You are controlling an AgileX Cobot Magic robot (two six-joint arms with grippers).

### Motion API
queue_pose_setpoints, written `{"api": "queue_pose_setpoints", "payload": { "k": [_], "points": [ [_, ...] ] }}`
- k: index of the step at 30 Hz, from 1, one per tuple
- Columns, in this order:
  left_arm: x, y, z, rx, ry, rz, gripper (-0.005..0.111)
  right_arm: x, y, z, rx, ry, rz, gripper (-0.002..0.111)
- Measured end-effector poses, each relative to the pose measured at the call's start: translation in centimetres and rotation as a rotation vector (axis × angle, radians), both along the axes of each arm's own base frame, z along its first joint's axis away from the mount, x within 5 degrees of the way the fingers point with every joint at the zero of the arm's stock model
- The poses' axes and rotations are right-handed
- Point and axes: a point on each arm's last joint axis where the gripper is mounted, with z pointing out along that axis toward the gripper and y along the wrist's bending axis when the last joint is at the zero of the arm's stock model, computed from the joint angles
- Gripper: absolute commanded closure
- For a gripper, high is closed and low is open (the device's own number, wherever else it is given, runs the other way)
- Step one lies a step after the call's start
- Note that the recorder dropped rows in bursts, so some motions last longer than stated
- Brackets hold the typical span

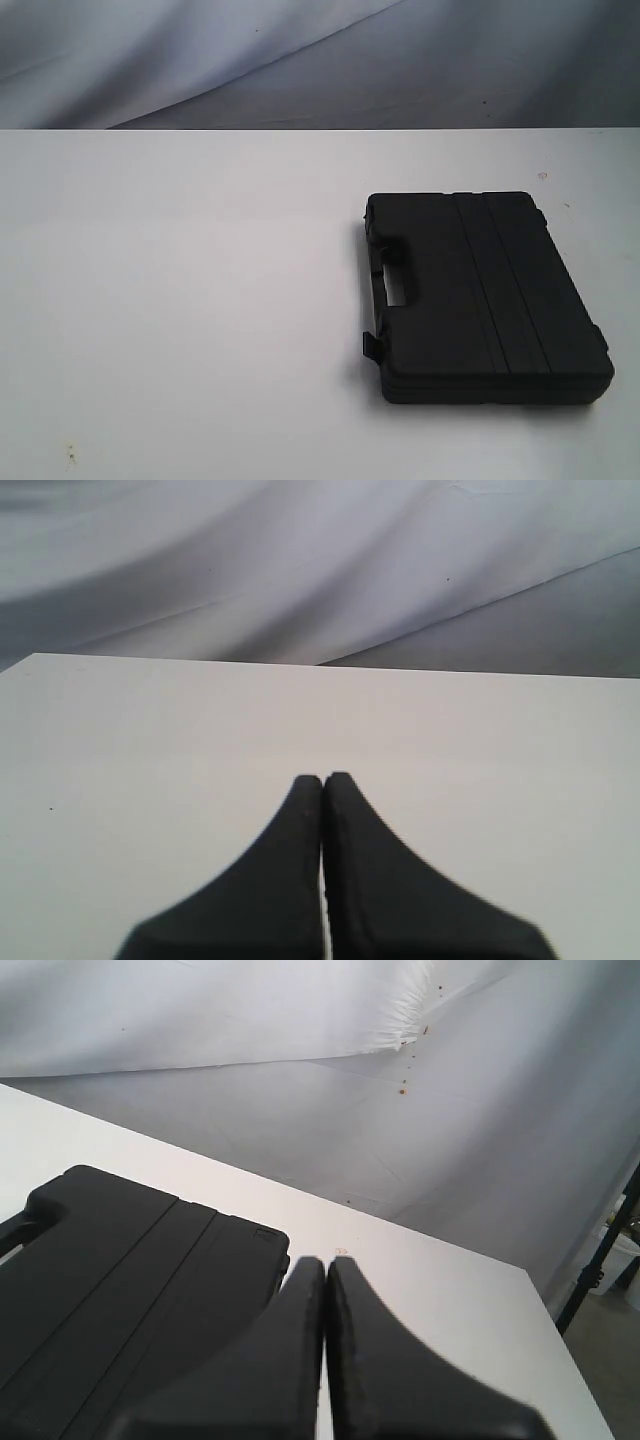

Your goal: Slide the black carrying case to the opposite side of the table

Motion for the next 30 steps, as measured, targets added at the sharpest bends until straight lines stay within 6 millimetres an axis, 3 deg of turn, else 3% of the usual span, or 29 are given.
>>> {"api": "queue_pose_setpoints", "payload": {
  "k": [12,21,30],
  "points": [
    [0.0,0.0,0.0,0.000,0.000,0.000,0.107,0.0,0.1,0.1,0.039,-0.001,0.004,0.108],
    [0.0,0.0,0.0,0.000,0.000,0.000,0.107,0.0,0.1,1.3,0.592,-0.022,0.019,0.108],
    [0.0,0.0,0.0,0.000,0.000,0.000,0.107,0.0,0.0,1.5,0.685,-0.019,0.016,0.108]
  ]
}}
